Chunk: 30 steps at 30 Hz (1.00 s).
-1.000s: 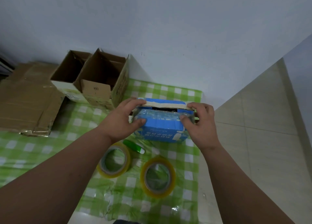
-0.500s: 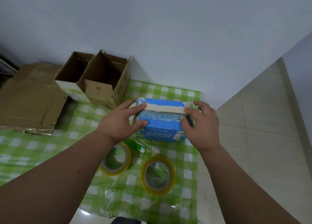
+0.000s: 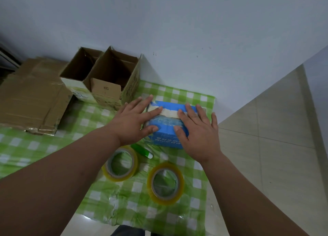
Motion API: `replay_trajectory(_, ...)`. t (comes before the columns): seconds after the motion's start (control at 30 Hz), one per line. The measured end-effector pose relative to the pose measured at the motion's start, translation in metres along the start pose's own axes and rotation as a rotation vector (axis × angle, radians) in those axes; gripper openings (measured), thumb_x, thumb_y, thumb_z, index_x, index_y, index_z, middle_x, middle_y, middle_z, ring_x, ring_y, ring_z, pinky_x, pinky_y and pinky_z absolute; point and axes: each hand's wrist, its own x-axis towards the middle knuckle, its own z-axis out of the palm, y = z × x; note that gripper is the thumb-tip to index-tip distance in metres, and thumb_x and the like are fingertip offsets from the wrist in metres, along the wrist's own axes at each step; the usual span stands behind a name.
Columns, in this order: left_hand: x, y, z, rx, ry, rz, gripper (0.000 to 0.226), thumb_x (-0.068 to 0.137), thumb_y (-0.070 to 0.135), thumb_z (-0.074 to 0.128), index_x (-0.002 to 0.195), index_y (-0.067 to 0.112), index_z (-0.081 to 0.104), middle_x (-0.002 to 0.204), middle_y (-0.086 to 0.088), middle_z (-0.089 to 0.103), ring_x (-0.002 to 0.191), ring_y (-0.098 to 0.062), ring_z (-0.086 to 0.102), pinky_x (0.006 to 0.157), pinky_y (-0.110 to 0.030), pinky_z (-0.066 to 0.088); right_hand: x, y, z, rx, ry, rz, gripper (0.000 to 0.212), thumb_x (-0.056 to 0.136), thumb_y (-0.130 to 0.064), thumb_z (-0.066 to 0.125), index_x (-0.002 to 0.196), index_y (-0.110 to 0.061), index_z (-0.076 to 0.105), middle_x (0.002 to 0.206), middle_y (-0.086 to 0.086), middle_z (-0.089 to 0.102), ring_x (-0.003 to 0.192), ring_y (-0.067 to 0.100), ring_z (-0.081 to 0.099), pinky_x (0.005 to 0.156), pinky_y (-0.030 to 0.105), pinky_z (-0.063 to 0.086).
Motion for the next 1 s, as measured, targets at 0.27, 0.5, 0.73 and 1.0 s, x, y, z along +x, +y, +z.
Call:
replay_trajectory(0.27, 0.012, 0.004, -0.004, -0.078, -0.108, -0.060, 0.062, 0.091, 0.067, 0.038, 0.141, 0.061, 0.001, 0.161, 0.021, -0.018, 0.151, -0.017, -0.002, 0.122, -0.049, 0.008, 0.008, 0.001, -0.004, 0.006, 0.007, 0.012, 0.064, 0.090, -0.064, 0.021, 0.144, -0.035, 0.042, 0.160, -0.011, 0.026, 0.149, 0.018, 0.015, 0.117, 0.057, 0.001)
replay_trajectory(0.5, 0.006, 0.010, -0.010, -0.740, 0.143, -0.136, 0.058, 0.090, 0.010, 0.068, 0.125, 0.054, 0.051, 0.160, 0.018, 0.021, 0.145, -0.007, 0.023, 0.120, -0.035, 0.026, 0.018, -0.010, -0.016, 0.006, 0.155, -0.008, 0.055, 0.082, -0.055, 0.049, 0.129, -0.028, 0.058, 0.139, -0.007, 0.055, 0.137, 0.023, 0.039, 0.117, 0.055, -0.009)
replay_trajectory(0.73, -0.012, 0.007, -0.014, -0.624, 0.261, -0.189, 0.046, 0.093, 0.024, 0.066, 0.135, 0.037, 0.056, 0.154, 0.013, 0.036, 0.139, -0.008, 0.036, 0.115, -0.040, 0.033, 0.010, -0.011, -0.022, 0.044, 0.227, -0.083, 0.051, 0.083, -0.047, 0.054, 0.128, -0.023, 0.061, 0.128, -0.005, 0.060, 0.124, 0.021, 0.049, 0.117, 0.061, 0.005)
replay_trajectory(1.0, -0.046, -0.011, -0.013, -0.547, 0.355, -0.421, 0.044, 0.093, 0.028, 0.065, 0.136, 0.030, 0.057, 0.142, -0.001, 0.053, 0.126, -0.017, 0.051, 0.099, -0.033, 0.044, 0.007, -0.035, -0.032, 0.131, 0.327, -0.133, 0.052, 0.084, -0.036, 0.057, 0.132, -0.017, 0.059, 0.145, 0.005, 0.050, 0.138, 0.029, 0.038, 0.118, 0.057, 0.007)
